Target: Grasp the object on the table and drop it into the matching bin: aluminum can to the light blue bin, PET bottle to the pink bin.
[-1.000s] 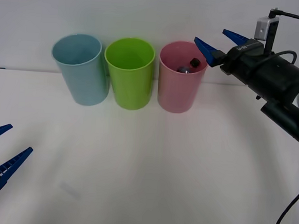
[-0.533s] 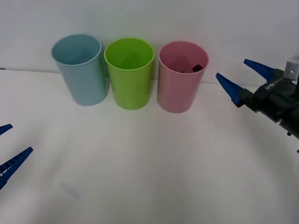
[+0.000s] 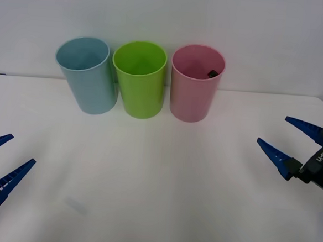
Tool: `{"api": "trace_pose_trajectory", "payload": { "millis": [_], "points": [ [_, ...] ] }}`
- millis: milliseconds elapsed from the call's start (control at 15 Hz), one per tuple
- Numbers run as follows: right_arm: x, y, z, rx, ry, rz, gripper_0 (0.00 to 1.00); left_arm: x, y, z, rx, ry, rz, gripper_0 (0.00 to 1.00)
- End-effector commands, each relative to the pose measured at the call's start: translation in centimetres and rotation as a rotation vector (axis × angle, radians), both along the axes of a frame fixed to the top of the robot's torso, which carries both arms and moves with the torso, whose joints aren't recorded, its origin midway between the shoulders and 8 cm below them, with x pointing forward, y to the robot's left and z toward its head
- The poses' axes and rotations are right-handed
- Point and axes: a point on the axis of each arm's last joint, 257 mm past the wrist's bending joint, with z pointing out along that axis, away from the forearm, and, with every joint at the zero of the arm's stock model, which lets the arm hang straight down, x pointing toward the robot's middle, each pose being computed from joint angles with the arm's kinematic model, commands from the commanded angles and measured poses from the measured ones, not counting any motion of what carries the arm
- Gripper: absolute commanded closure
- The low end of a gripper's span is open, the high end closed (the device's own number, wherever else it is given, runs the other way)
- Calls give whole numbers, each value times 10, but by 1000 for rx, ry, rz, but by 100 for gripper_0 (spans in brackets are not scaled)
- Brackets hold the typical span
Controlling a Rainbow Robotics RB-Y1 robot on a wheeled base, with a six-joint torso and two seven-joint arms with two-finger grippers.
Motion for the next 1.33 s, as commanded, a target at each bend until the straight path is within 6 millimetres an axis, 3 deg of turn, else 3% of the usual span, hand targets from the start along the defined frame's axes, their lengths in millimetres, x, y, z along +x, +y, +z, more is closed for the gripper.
{"api": "trace_pose_trajectory", "payload": {
  "millis": [67, 400, 600, 1333],
  "points": [
    [-30, -20, -24, -31, 9, -30, 0, 0, 0, 0, 0, 0, 0, 0],
    [-72, -55, -46, -58, 6, -87, 0, 0, 0, 0, 0, 0, 0, 0],
    [-83, -76, -60, -62, 4, -114, 0, 0, 0, 0, 0, 0, 0, 0],
    [-124, -94, -94, -1, 50, -48, 0, 0, 0, 0, 0, 0, 0, 0]
  ]
}}
